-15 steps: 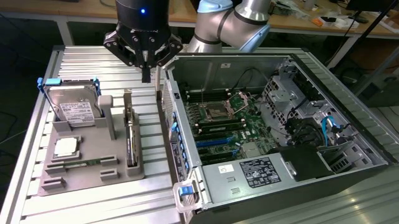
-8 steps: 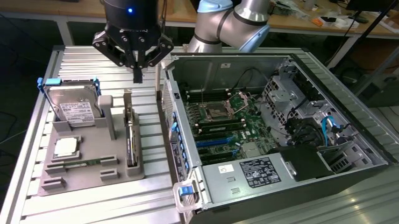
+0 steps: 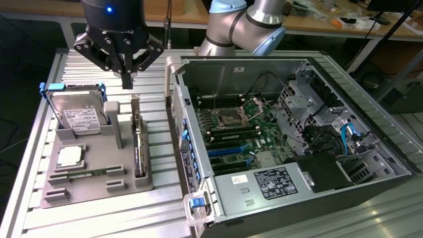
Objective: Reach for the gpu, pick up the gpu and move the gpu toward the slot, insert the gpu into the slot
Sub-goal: 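Reach for the gpu, then pick up the gpu and move the gpu toward the slot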
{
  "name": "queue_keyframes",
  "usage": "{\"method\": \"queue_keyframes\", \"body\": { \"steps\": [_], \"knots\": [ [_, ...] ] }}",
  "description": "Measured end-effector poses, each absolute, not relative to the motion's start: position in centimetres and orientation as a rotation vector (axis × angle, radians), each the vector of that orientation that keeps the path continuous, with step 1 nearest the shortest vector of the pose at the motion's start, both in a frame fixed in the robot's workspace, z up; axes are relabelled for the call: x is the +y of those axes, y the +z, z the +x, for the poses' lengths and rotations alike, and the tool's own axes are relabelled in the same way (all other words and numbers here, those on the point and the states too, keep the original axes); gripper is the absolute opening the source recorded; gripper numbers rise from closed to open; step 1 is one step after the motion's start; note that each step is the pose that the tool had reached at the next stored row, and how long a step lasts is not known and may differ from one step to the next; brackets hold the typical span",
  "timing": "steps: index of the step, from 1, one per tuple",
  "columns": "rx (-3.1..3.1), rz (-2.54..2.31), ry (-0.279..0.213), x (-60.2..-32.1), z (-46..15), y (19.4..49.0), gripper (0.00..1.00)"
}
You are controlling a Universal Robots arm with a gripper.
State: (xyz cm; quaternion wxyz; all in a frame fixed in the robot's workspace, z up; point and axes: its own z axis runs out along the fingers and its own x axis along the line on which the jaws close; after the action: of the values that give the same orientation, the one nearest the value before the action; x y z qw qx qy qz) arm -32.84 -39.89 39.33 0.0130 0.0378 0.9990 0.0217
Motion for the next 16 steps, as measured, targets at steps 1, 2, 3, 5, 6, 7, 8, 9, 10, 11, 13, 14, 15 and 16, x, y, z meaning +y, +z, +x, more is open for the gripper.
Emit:
{"method": "queue_keyframes", "body": {
  "steps": [1,2,3,5,6,7,8,9,10,11,13,14,15,16],
  "knots": [
    [3.113,0.118,0.068,-39.89,-33.07,39.33,0.11],
    [3.112,0.118,0.068,-39.89,-33.3,39.33,0.11],
    [3.113,0.118,0.068,-39.89,-33.45,39.33,0.11],
    [3.112,0.118,0.068,-39.88,-33.48,39.33,0.11],
    [3.113,0.118,0.068,-39.89,-33.49,39.33,0.11],
    [3.113,0.118,0.068,-39.89,-33.49,39.33,0.11],
    [3.113,0.118,0.068,-39.89,-33.49,39.33,0.11],
    [3.112,0.118,0.068,-39.88,-33.49,39.33,0.11],
    [3.112,0.118,0.068,-39.89,-33.49,39.33,0.11],
    [3.113,0.118,0.068,-39.89,-33.49,39.33,0.11],
    [3.113,0.118,0.068,-39.89,-33.49,39.33,0.11],
    [3.112,0.118,0.068,-39.89,-33.49,39.33,0.11],
    [3.113,0.118,0.068,-39.89,-33.49,39.33,0.17],
    [3.113,0.118,0.068,-39.89,-33.49,39.33,0.24]
  ]
}}
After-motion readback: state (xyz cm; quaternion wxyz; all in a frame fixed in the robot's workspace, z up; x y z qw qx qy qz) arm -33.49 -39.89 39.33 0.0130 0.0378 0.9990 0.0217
